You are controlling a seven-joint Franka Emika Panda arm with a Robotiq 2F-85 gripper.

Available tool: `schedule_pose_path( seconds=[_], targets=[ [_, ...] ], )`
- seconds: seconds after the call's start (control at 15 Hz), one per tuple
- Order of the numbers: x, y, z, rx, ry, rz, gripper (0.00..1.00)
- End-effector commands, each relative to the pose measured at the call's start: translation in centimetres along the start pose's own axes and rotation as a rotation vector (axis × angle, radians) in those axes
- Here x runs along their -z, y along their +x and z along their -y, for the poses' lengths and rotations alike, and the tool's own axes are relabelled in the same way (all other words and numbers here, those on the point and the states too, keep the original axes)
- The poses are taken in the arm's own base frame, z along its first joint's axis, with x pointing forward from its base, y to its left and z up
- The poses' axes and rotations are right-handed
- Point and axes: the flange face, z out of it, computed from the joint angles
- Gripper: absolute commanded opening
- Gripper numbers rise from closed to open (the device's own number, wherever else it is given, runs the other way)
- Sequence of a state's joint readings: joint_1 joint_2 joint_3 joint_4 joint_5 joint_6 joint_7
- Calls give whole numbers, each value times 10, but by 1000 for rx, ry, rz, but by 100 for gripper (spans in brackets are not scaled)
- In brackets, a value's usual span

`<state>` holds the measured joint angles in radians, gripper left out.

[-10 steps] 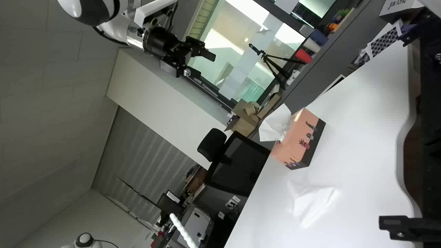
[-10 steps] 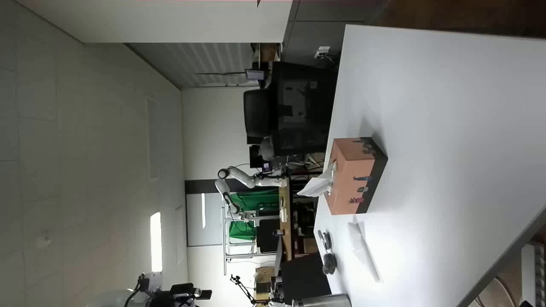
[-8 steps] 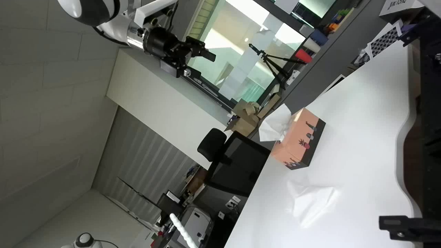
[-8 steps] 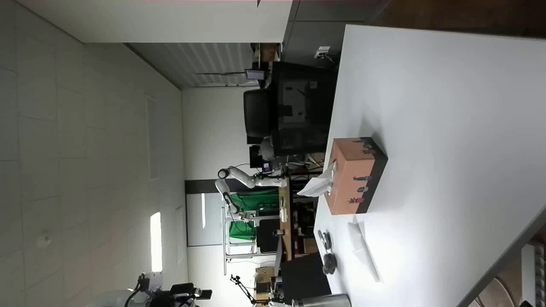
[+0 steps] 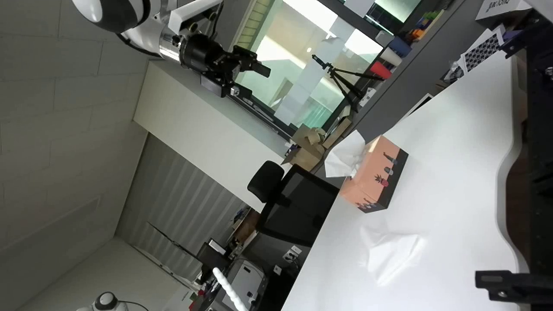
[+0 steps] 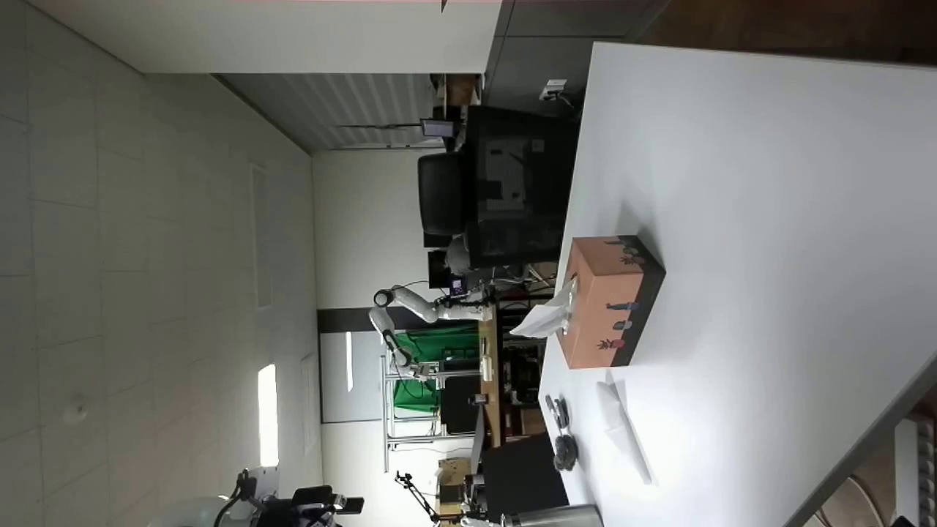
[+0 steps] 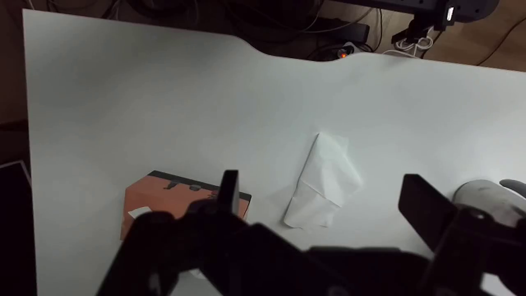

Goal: Remove the tissue from the box.

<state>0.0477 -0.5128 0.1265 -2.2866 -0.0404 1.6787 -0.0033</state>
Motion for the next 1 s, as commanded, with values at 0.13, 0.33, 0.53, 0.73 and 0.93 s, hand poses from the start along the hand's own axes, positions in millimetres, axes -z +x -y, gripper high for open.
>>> schedule_pose_path(
  seconds=[0.13,0.33,0.53,0.73,0.93],
  targets=[
    [-19,38,-57,-159,-47,-111,100],
    [-58,75,-111,-97,-89,-93,100],
    [-104,107,-156,66,-131,13,100],
    [-138,141,-190,232,-145,85,100],
    [-156,174,-208,404,-141,139,100]
  ],
)
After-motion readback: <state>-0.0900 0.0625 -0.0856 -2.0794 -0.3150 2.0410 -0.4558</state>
